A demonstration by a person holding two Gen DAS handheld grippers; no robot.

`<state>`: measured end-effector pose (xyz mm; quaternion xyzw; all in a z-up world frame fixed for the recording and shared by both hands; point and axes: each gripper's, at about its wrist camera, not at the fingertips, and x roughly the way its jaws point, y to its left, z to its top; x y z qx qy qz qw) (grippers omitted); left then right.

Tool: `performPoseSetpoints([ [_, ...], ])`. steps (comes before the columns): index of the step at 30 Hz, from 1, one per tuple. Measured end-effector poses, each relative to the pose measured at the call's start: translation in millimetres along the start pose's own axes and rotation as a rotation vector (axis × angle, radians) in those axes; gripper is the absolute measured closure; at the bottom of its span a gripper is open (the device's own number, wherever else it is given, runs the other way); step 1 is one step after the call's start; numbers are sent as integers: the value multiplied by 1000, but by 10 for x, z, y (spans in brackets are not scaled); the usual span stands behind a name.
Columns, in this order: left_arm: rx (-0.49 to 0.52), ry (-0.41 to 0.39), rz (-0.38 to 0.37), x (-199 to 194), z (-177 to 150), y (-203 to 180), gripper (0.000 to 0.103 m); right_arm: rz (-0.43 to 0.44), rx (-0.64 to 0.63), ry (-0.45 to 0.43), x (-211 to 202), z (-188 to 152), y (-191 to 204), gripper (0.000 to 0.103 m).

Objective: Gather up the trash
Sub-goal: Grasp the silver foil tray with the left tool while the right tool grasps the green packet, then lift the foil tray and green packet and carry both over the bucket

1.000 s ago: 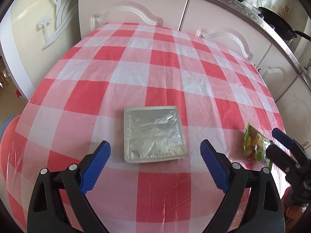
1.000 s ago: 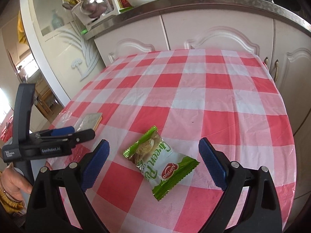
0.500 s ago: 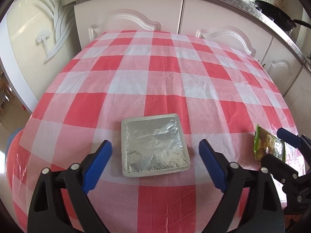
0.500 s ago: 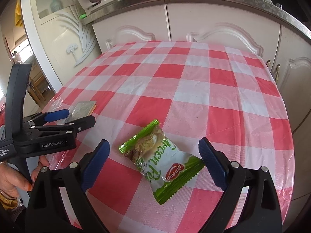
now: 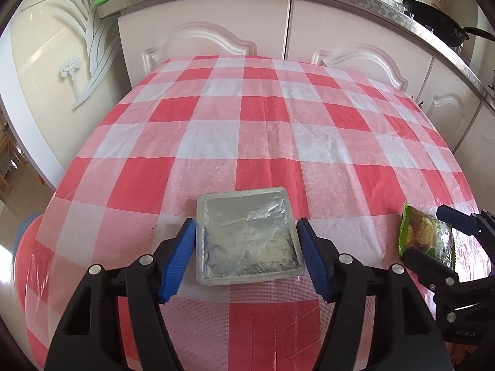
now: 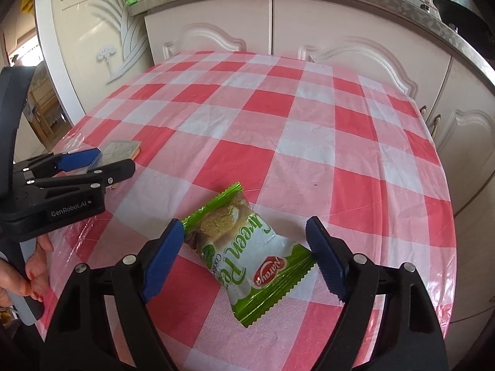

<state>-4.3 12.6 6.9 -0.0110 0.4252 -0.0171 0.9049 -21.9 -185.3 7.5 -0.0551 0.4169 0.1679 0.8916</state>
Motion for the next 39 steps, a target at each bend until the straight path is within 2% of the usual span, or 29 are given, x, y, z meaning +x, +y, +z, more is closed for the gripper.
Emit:
performPoseSetpoints([
  [6,-19,-8,-29,-21,-10,65,38,-6,-47,41,74,5,75,13],
  [12,-46,-10,-49,-34,-5,170,38,-2,-52,40,84,10,92,14],
  [17,-71,-13,-65,-56,4,311,38,-7,-48,28,88,42,86,25],
  [19,-78,-19,-70,-75,6,373,38,-10,-45,15,86,61,94,37],
  [25,-100,-34,-77,-126,-4,551,38,-7,-30,-6,104,110,116,53],
  [33,-134,-51,-85,-210,-37,825,38,49,39,-70,53,193,143,56],
  [39,-161,-63,-77,-282,-79,1044,38,94,55,-132,-37,288,329,56],
])
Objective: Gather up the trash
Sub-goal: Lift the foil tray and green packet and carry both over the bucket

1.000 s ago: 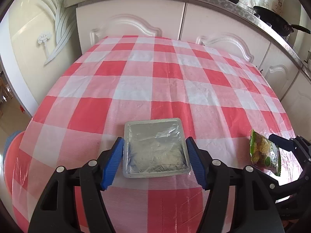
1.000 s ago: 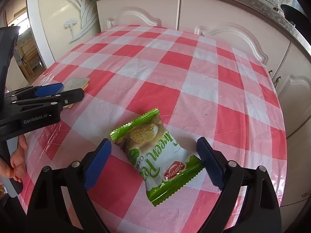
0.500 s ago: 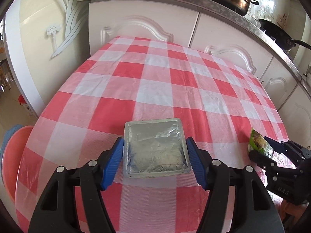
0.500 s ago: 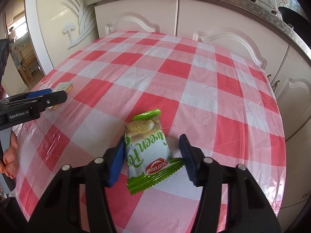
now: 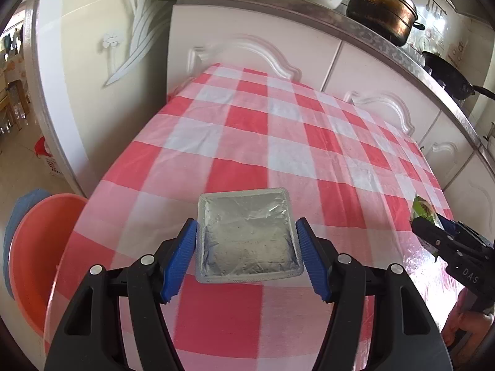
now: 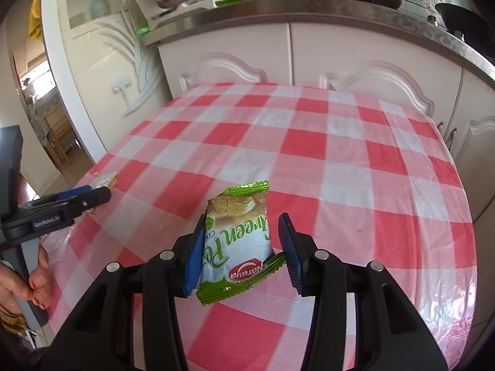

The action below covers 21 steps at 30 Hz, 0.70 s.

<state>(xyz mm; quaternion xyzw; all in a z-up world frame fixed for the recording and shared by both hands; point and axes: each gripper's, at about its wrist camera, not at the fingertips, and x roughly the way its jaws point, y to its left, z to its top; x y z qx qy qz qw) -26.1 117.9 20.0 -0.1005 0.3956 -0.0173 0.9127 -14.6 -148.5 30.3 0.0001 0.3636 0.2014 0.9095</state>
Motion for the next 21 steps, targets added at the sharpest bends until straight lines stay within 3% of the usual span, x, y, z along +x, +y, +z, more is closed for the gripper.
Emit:
performPoseSetpoints([
  [21,-88,-65,103,-379,-6,868,38,212,-32,73,248,57,952,56],
])
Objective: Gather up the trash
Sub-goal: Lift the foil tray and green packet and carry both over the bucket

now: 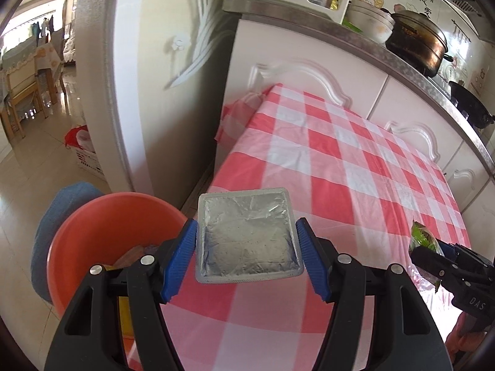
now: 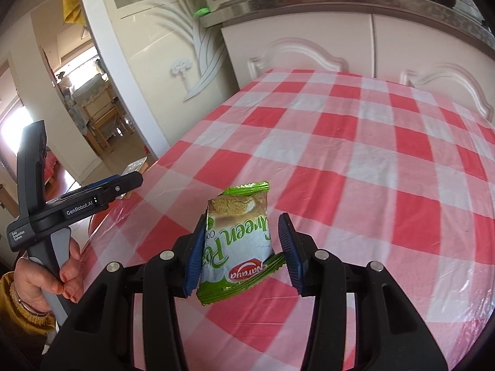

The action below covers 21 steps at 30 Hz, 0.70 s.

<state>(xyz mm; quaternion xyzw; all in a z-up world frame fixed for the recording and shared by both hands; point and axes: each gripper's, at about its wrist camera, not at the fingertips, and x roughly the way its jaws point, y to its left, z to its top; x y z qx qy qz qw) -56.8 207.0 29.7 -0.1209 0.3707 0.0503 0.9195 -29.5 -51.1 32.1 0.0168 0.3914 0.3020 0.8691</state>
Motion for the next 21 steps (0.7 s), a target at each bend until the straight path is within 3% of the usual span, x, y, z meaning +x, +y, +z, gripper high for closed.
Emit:
performPoseSetpoints([
  [21,-55,-24,85,-162,-41,610,38,82,-146,53,284,172,822,56],
])
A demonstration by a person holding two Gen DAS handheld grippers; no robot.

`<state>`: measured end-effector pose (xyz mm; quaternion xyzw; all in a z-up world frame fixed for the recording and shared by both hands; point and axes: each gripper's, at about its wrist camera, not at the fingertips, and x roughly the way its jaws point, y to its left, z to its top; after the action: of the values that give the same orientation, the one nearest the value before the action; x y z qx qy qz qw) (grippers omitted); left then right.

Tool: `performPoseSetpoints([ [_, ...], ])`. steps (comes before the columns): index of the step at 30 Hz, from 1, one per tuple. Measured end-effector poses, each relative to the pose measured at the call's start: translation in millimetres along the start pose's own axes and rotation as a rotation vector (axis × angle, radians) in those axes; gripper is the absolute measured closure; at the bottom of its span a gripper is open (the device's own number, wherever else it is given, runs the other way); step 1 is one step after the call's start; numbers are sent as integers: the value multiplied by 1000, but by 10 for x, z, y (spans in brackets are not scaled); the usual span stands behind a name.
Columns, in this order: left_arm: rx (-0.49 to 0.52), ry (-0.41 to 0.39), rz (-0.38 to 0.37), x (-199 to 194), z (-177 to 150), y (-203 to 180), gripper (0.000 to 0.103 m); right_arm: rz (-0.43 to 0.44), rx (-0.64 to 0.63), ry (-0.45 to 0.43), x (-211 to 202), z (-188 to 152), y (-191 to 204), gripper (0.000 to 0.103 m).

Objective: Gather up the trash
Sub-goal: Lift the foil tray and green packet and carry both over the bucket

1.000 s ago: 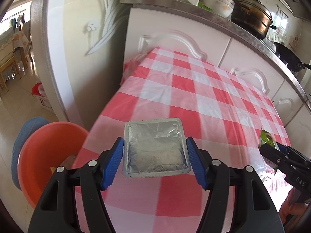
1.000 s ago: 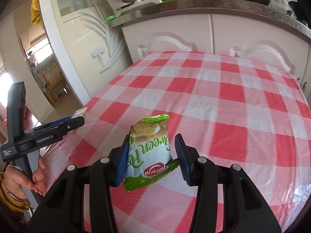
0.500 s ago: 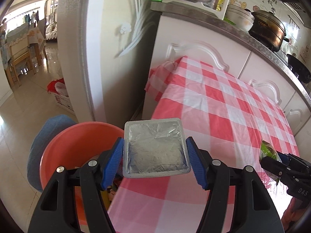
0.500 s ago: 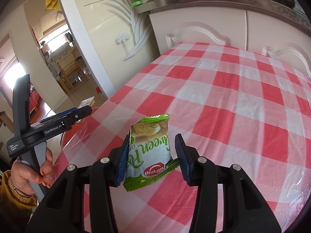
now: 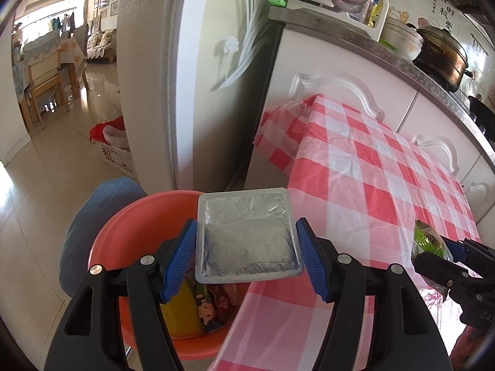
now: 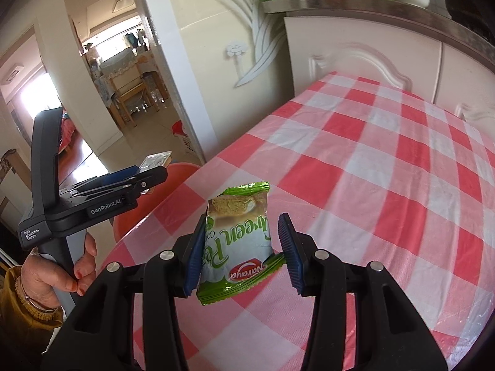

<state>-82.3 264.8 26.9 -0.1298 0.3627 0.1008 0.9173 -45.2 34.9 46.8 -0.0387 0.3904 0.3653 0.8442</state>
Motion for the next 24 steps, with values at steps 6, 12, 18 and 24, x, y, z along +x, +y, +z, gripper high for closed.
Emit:
performPoseSetpoints([
  [6,-27,4,17,13,-5,194,38,28,-47,6,108,135,224,56],
  [12,-49,14,32,38,-31,393,38,61,-86,12,232,267,442,56],
  [18,-79,29,48,80,-56,577,38,98,-136,24,399,390,705,56],
  [24,-113,48,45,129,-85,760,38,153,-163,41,595,503,910,56],
])
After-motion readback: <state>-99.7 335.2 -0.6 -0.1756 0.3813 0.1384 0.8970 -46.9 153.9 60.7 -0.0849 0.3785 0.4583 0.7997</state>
